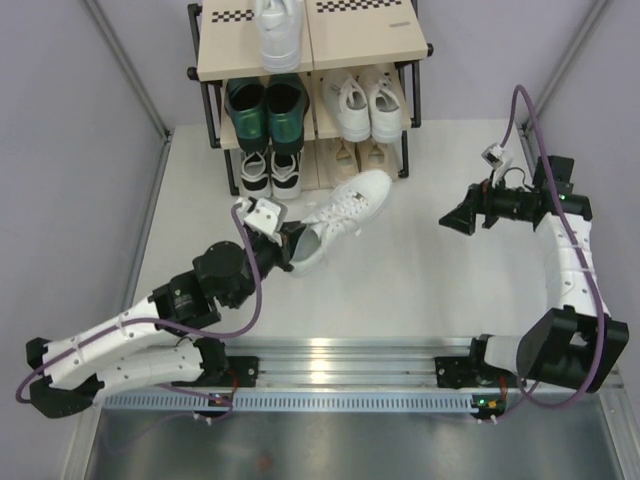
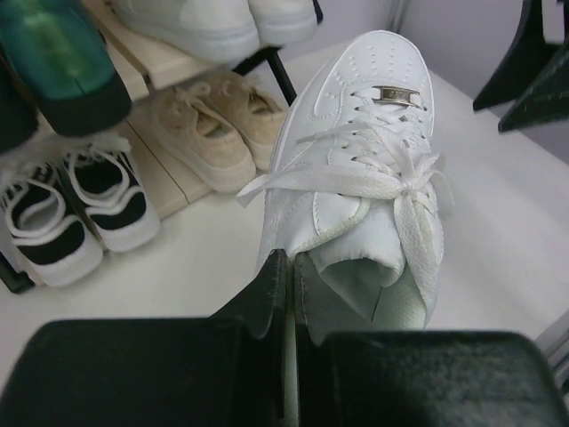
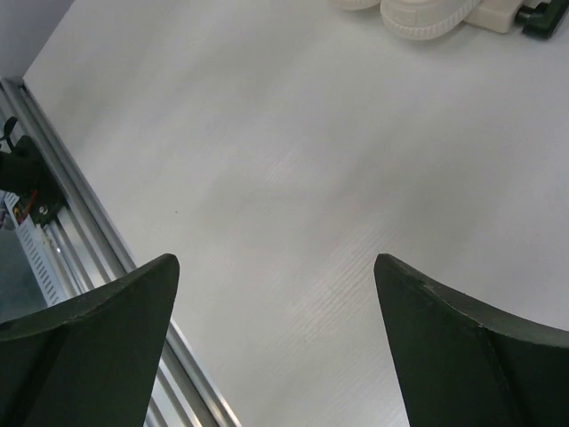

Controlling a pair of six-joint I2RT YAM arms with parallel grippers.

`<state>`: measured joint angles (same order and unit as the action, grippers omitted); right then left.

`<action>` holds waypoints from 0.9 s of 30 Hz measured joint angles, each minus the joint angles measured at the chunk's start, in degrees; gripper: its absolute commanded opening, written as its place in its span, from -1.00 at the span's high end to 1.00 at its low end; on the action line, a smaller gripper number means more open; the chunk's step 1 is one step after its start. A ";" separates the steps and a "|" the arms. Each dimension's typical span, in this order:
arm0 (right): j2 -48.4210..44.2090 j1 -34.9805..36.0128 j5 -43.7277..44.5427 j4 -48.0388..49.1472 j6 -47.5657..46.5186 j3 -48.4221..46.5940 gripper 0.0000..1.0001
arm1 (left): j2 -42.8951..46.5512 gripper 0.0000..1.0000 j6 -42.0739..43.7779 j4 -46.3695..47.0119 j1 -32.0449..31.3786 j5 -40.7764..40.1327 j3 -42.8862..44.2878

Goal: Place and organize the shoes onto the shoe shelf
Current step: Pick up the shoe at the center of the board, then place the shoe at the shoe shelf.

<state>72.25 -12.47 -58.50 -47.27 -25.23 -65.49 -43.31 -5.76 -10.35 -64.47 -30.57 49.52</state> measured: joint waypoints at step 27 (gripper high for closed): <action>-0.02 -4.33 -6.95 -3.74 -6.40 6.36 -0.87 | -40.92 1.00 13.03 -7.98 22.62 3.39 76.87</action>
<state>72.23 -16.80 -65.45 -51.00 -31.64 -59.13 -84.23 7.27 -18.33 -41.85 -27.18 126.39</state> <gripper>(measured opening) 0.936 0.042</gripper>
